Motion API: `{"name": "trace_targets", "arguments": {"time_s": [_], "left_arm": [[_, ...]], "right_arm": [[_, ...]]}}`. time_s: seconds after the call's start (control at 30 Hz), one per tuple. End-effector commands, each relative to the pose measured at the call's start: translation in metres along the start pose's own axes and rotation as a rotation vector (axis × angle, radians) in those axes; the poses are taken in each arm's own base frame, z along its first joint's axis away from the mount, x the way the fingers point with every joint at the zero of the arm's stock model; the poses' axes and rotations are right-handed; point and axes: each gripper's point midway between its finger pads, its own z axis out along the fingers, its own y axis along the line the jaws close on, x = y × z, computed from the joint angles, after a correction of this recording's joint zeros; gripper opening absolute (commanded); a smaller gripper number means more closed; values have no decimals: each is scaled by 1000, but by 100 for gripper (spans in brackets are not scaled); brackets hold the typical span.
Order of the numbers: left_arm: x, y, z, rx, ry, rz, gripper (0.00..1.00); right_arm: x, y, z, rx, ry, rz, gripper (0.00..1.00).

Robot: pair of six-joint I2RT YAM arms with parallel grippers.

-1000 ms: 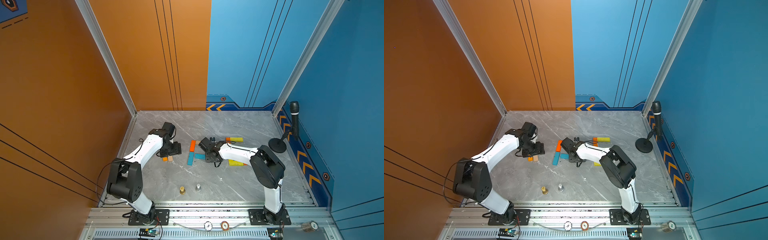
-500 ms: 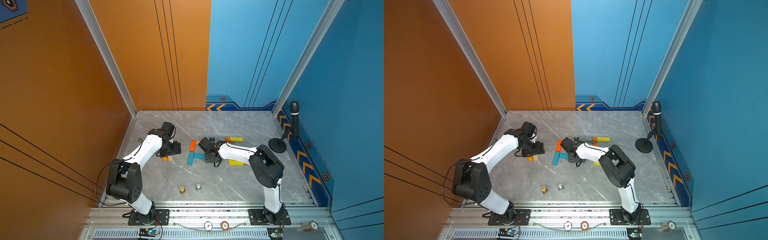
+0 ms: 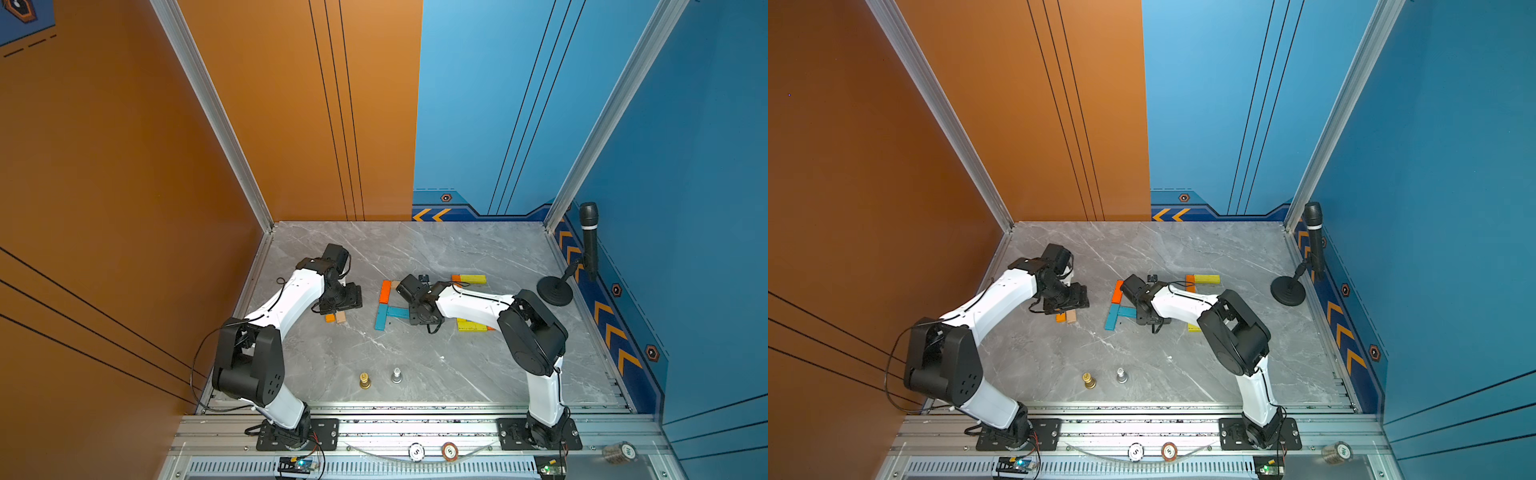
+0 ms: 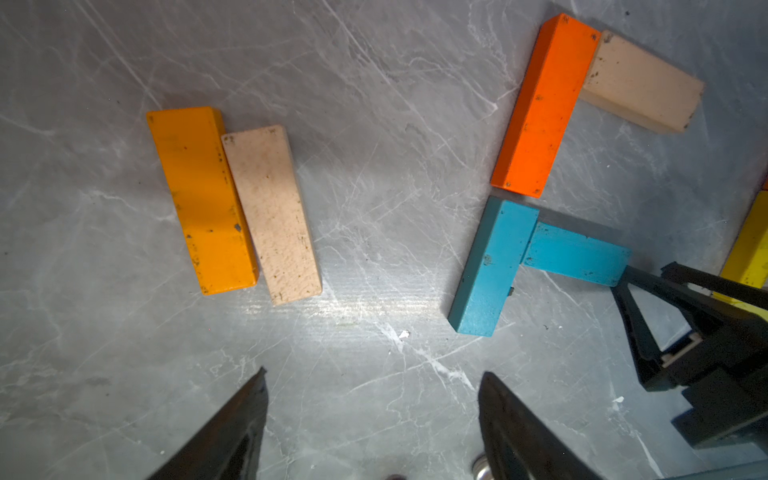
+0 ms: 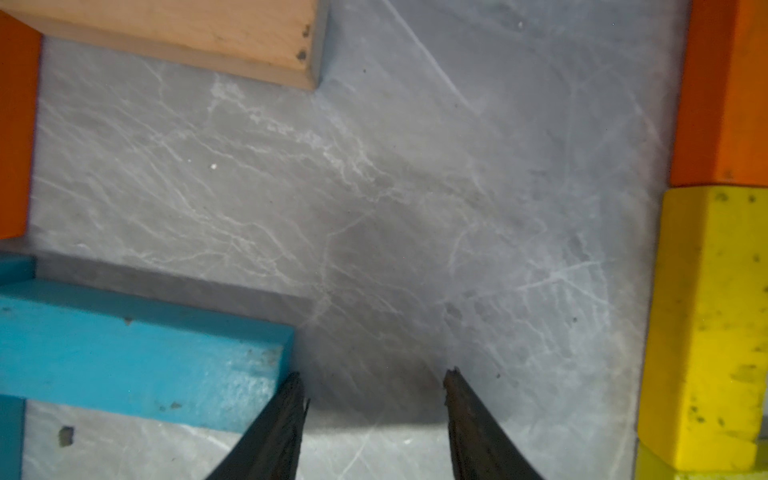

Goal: Assemble the number 6 with building blocks
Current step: Assemble the building block at the center of the board.

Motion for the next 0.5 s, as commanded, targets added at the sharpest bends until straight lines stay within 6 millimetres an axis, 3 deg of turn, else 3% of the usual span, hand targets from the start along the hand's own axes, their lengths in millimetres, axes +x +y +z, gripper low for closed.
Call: {"name": "trace_targets", "arguments": {"time_s": [0.0, 0.23, 0.47], "left_arm": [[4, 1, -1, 23, 7, -5, 80], [2, 1, -1, 36, 7, -16, 80], [2, 1, -1, 42, 9, -23, 80]], "right_arm": [[-15, 2, -26, 2, -60, -34, 55], [-4, 18, -45, -26, -57, -100, 56], [8, 42, -36, -78, -20, -89, 56]]}}
